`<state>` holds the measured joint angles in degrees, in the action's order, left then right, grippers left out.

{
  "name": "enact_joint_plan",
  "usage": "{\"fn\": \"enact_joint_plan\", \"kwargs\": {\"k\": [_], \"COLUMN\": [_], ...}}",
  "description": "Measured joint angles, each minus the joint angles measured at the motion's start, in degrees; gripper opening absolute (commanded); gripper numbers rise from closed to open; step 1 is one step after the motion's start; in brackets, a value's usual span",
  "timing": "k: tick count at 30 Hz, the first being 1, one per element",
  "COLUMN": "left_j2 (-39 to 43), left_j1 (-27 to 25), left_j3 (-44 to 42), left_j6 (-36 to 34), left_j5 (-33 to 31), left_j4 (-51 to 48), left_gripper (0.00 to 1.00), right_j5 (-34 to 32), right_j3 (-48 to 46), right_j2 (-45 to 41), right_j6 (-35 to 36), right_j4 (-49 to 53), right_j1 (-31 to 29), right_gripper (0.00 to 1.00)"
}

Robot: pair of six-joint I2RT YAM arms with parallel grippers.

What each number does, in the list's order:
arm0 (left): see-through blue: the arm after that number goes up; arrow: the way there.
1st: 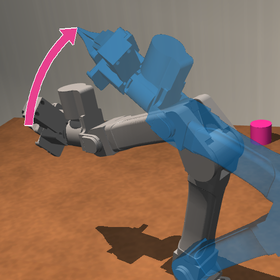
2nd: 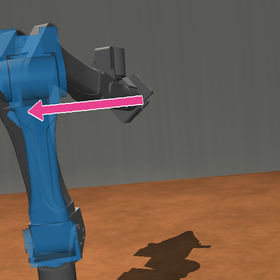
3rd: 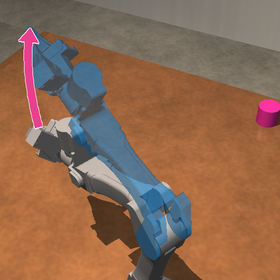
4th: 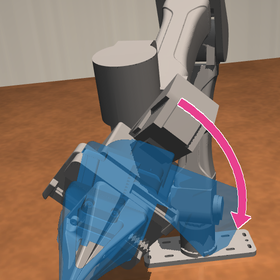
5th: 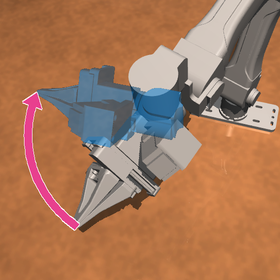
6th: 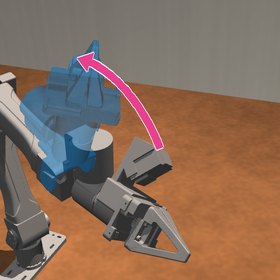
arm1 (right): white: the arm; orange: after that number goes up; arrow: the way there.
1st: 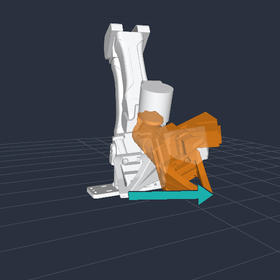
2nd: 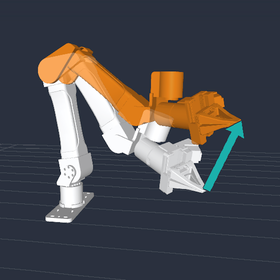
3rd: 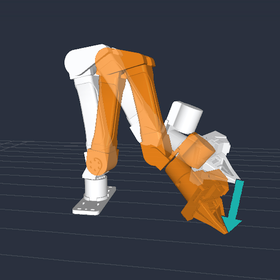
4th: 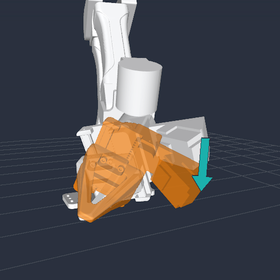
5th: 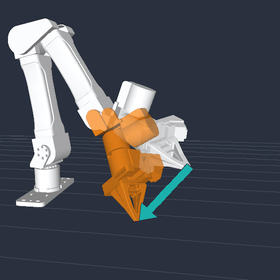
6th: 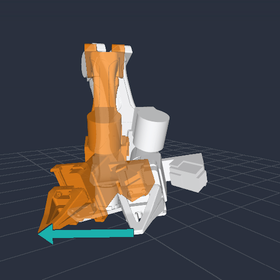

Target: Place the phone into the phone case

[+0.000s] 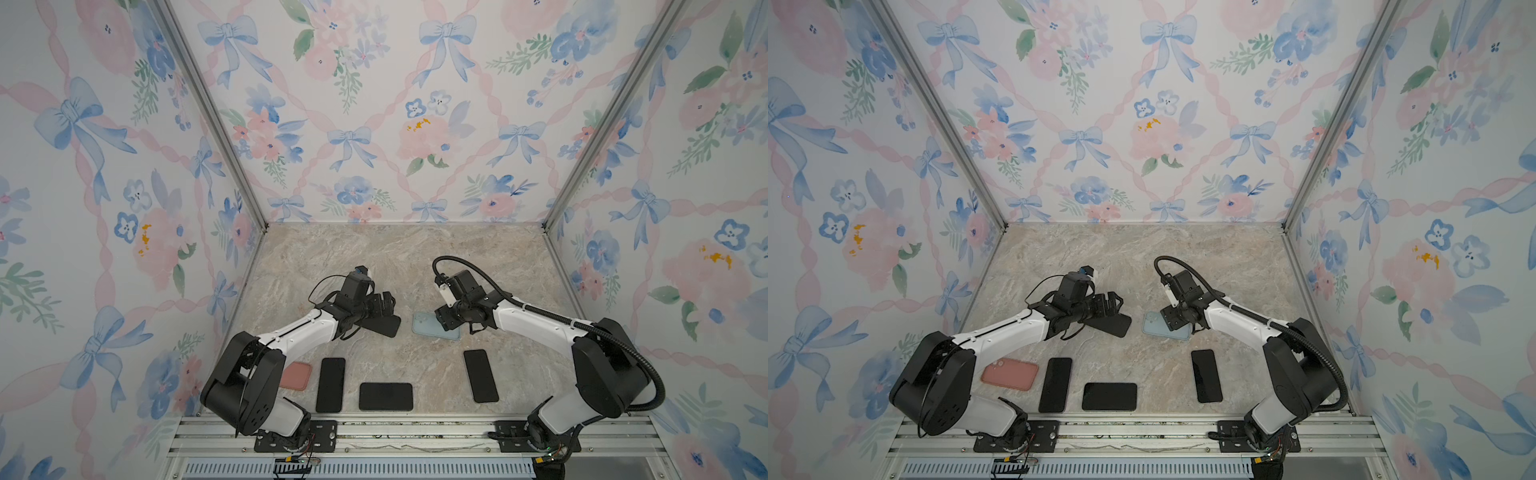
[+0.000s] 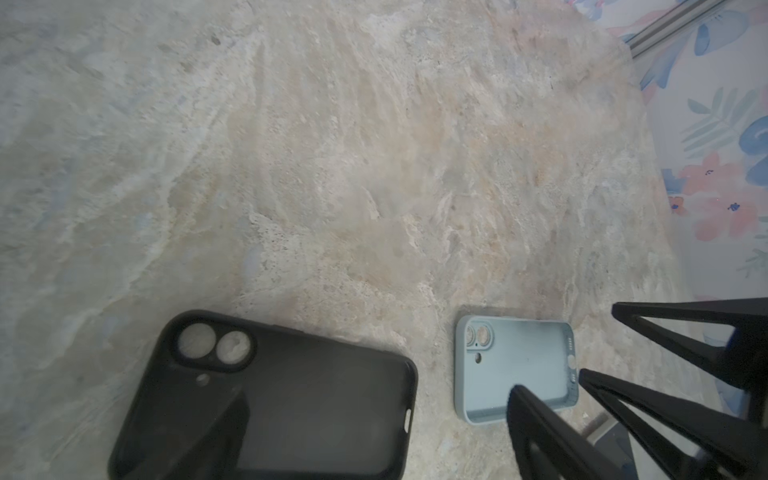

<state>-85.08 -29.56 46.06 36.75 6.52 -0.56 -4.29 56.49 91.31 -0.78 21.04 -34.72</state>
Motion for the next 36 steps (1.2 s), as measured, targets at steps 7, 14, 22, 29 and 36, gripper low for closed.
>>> {"fn": "enact_joint_plan", "kwargs": {"k": [7,14,22,29,36], "left_j2": [-4.15,-4.59,-7.1,-10.54,-12.09], "left_j1": [-1.6,-1.6,-1.6,-1.64,-1.92], "left_j3": [2.21,2.29,3.34,4.57,6.03], "left_j6": [1.03,1.03,0.98,0.98,1.01], "left_j5": [4.48,6.49,8.83,10.93,12.2], "left_j4": [-0.09,-0.24,-0.37,-0.42,-0.39], "left_gripper": [0.98,0.98,0.96,0.93,0.93], "right_j5": [0.92,0.94,0.92,1.27,1.27], "right_j3": [2.29,4.31,5.99,6.03,5.9], "right_j2": [4.7,9.29,12.26,12.79,12.63], "right_j6": [1.55,1.66,1.25,0.81,-0.11], "right_j4": [-0.17,-0.2,-0.24,-0.2,-0.22], "right_j1": [0.0,0.07,0.26,1.03,1.36], "right_gripper": [0.54,0.47,0.29,0.18,0.15]}}
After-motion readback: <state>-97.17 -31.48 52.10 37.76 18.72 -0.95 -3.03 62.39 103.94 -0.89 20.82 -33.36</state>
